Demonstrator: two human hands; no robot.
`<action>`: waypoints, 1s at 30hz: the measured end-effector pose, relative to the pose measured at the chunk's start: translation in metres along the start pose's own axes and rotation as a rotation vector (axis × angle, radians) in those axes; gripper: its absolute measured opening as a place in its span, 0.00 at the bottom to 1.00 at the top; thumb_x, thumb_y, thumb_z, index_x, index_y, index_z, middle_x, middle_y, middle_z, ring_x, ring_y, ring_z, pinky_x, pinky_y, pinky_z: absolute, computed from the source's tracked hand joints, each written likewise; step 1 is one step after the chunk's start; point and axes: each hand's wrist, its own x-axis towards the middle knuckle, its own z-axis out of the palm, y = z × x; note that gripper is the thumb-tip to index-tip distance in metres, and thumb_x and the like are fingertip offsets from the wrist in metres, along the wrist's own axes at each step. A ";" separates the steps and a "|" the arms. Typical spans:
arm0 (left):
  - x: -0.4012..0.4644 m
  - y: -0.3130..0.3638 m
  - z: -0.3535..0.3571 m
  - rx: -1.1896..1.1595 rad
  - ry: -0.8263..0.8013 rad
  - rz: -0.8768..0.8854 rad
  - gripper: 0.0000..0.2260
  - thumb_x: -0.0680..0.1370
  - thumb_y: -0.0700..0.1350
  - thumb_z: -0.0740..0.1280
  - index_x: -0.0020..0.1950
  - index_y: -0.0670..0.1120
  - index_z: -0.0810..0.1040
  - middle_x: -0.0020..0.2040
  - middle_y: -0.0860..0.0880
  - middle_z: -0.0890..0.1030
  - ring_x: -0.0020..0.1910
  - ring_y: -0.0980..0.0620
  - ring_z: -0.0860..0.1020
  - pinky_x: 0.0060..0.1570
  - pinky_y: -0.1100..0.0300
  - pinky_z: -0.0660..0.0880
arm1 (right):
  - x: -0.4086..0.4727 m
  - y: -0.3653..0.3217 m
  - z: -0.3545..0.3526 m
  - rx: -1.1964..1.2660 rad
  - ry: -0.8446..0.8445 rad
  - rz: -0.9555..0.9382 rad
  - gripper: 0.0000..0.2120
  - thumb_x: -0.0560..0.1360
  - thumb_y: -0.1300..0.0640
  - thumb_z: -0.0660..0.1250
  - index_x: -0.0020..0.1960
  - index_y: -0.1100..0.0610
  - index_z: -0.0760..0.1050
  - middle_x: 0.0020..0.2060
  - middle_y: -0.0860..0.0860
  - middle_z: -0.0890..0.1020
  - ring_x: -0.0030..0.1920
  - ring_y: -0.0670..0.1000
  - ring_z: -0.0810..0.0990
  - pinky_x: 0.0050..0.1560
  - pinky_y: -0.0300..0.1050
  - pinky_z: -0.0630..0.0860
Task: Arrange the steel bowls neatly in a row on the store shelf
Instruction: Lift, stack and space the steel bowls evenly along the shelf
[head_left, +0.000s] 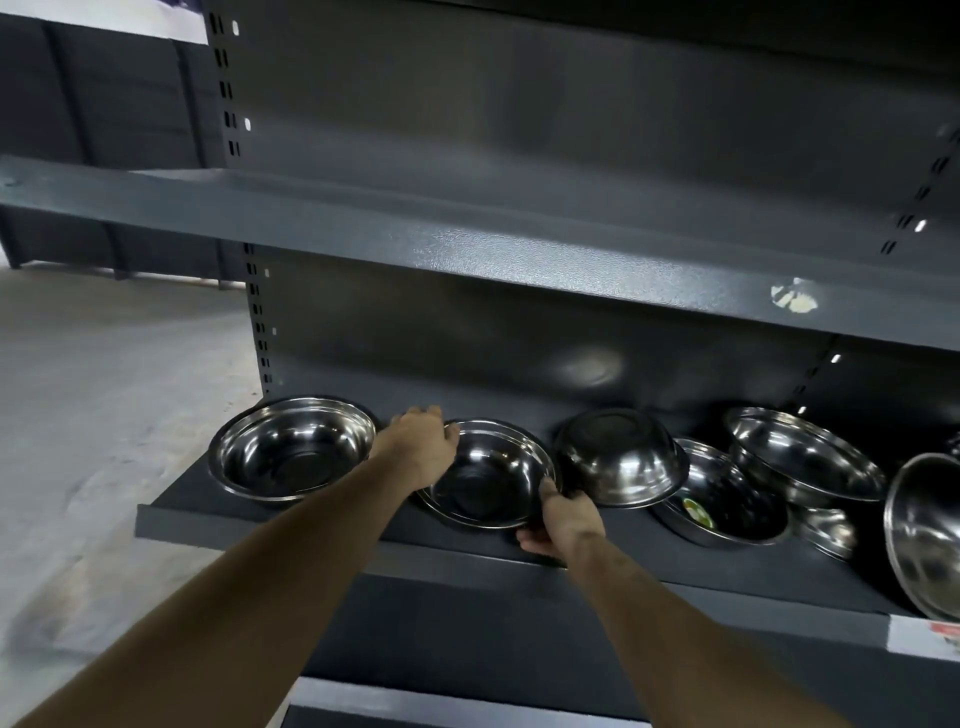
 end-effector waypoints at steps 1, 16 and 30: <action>0.003 0.004 0.002 -0.011 0.000 0.012 0.20 0.83 0.53 0.53 0.68 0.42 0.71 0.66 0.41 0.74 0.65 0.41 0.73 0.61 0.48 0.71 | 0.000 -0.001 -0.006 -0.067 0.046 -0.018 0.21 0.80 0.43 0.62 0.59 0.62 0.74 0.41 0.59 0.85 0.22 0.51 0.82 0.23 0.42 0.78; 0.050 0.131 0.047 0.038 -0.141 0.181 0.23 0.82 0.59 0.54 0.71 0.49 0.72 0.72 0.45 0.73 0.72 0.42 0.68 0.71 0.49 0.65 | 0.027 -0.049 -0.139 -0.262 0.415 -0.246 0.19 0.76 0.48 0.69 0.61 0.59 0.80 0.56 0.59 0.84 0.60 0.60 0.81 0.64 0.48 0.75; 0.103 0.151 0.094 0.155 -0.265 0.002 0.31 0.81 0.64 0.45 0.78 0.48 0.61 0.77 0.40 0.65 0.79 0.41 0.53 0.76 0.42 0.48 | 0.084 -0.049 -0.154 -0.373 0.181 -0.279 0.27 0.69 0.39 0.74 0.62 0.52 0.80 0.52 0.51 0.86 0.54 0.55 0.84 0.61 0.52 0.79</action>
